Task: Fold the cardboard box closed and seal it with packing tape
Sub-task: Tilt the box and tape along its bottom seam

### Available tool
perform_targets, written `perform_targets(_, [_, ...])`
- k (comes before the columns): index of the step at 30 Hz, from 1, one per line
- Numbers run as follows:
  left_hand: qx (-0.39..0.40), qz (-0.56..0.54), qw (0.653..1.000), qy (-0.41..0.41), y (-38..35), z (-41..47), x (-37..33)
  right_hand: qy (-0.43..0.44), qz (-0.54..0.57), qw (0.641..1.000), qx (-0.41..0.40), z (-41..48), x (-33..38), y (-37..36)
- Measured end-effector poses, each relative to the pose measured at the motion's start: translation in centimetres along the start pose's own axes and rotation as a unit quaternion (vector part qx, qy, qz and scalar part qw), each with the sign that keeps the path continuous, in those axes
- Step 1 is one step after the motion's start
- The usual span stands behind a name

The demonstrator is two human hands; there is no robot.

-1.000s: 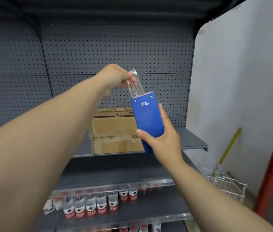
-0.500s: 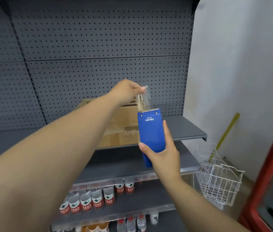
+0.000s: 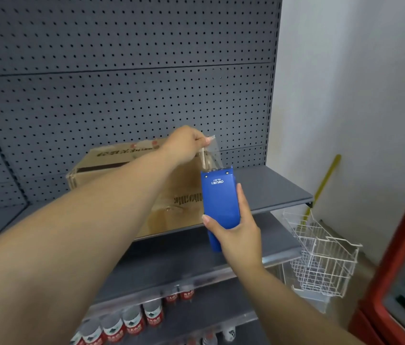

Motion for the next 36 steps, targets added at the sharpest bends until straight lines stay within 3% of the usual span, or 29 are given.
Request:
perform_targets(13, [0.029, 0.058, 0.998, 0.017, -3.5, 5.1, 3.4, -0.025, -0.009, 1.000, 0.002, 2.7, -3.7, -0.7])
perform_targets(29, [-0.077, 0.182, 0.975, 0.101, -2.7, 5.0, 4.2, -0.038, -0.009, 0.999, 0.007, 3.3, -4.4, -1.0])
perform_targets(31, [-0.083, 0.138, 0.984, 0.079, -2.6, 4.7, 4.1, -0.037, -0.011, 0.999, 0.007, 3.4, -4.4, -1.0])
perform_targets(36, [-0.128, 0.158, 0.972, -0.119, -3.1, 3.2, 0.4, -0.039, -0.007, 0.999, 0.009, 3.3, -4.5, -1.1])
Point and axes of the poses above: each hand's wrist, its own z-axis towards the middle knuckle, its own y-axis out of the back of the hand, x = y × z, the point moved 10 cm from there along z, towards the middle knuckle, and after that the axes turned 7 degrees about x, right-handed, at the moved point
